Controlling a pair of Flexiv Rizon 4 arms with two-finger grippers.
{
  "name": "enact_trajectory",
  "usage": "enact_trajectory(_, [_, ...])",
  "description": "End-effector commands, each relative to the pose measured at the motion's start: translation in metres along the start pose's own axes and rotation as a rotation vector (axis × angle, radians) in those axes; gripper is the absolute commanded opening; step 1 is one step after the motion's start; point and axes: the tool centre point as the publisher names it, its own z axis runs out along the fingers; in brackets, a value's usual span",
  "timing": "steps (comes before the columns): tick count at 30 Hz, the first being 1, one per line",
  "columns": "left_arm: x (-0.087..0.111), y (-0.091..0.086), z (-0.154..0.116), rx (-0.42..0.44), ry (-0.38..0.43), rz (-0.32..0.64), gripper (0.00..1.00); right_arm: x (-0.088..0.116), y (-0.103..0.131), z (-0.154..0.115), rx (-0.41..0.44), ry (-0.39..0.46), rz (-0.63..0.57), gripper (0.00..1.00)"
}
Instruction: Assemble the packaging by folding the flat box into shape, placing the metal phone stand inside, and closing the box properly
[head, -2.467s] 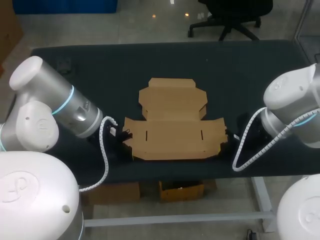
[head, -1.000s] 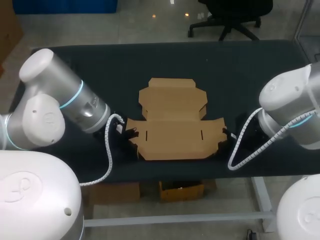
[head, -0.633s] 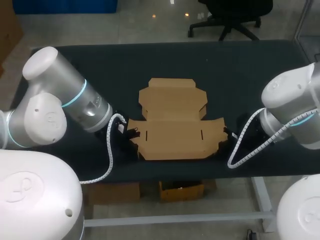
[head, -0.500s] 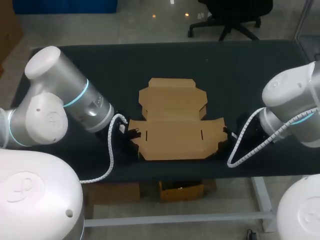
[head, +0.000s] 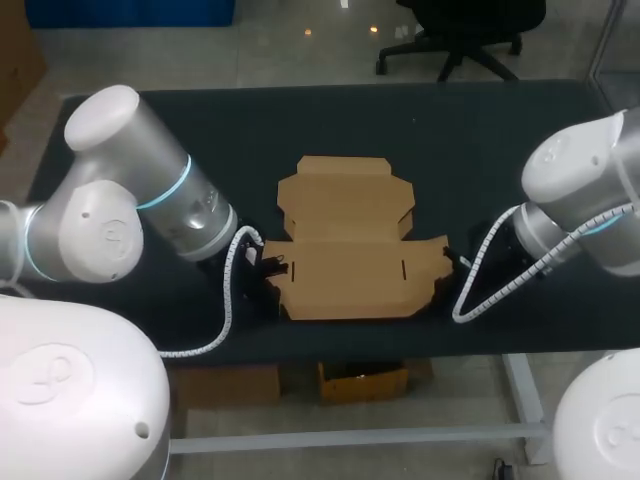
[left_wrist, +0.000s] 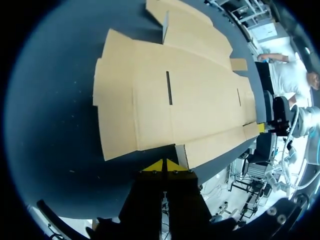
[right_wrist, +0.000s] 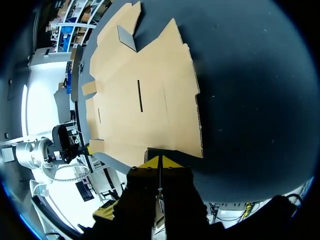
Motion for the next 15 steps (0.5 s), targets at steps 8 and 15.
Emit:
enact_trajectory(8, [0.0085,0.0015,-0.0001,0.000,-0.021,0.015,0.00,0.0091,0.0036,-0.0018,0.028,-0.021,-0.019,0.00])
enact_trajectory(15, [0.0124,0.0007,-0.0004,0.000,-0.027,0.037,0.00,0.0115,0.0029,-0.0004,0.028,-0.037,-0.029,0.00])
